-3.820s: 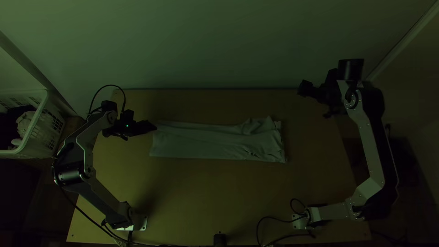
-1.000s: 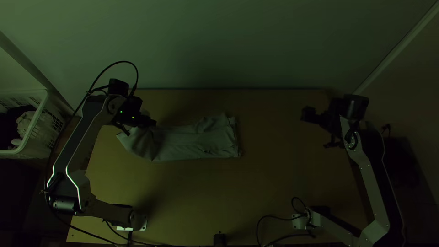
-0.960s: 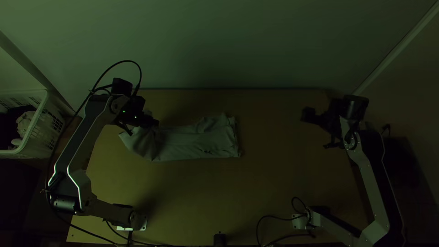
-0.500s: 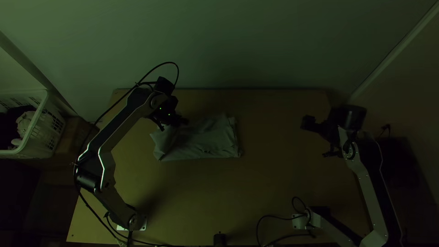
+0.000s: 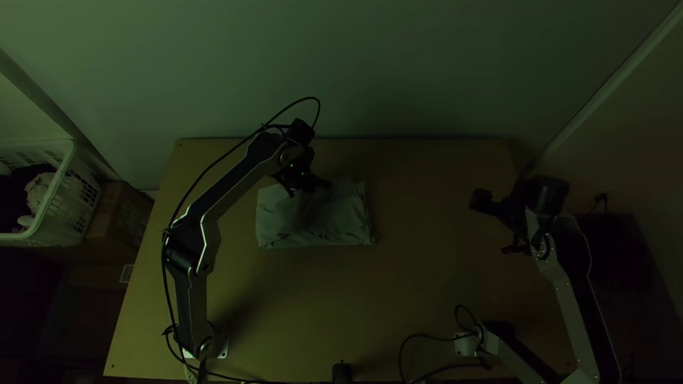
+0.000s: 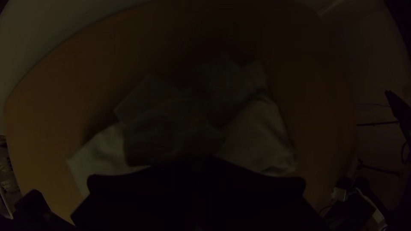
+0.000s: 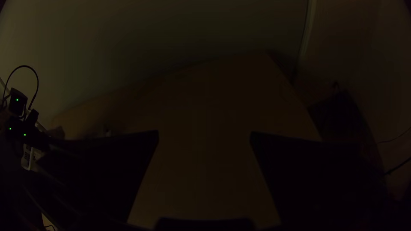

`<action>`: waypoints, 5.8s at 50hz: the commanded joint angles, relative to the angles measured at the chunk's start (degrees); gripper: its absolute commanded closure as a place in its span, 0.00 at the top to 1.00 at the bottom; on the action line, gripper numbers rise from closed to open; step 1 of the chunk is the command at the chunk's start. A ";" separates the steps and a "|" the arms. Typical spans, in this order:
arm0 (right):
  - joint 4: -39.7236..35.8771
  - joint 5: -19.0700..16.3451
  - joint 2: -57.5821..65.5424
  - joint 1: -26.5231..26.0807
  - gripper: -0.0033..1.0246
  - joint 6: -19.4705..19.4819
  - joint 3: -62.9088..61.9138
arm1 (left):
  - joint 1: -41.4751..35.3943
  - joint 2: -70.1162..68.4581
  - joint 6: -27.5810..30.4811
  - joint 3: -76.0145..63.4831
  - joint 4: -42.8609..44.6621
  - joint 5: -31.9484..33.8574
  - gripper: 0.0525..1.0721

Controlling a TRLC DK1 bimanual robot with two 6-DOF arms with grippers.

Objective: Fold the t-shirt

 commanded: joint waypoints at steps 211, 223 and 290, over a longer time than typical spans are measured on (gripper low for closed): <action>36.53 -1.57 -57.93 -1.08 0.95 -6.64 -57.16 | 44.11 -115.52 6.66 -116.20 64.88 -2.58 0.96; 36.18 -1.13 -57.85 -1.70 0.95 -8.04 -57.08 | 44.55 -115.52 6.66 -116.20 64.88 -2.66 0.96; 36.18 -1.13 -57.85 -1.70 0.95 -8.13 -57.08 | 44.46 -115.52 6.66 -116.20 64.88 -2.66 0.96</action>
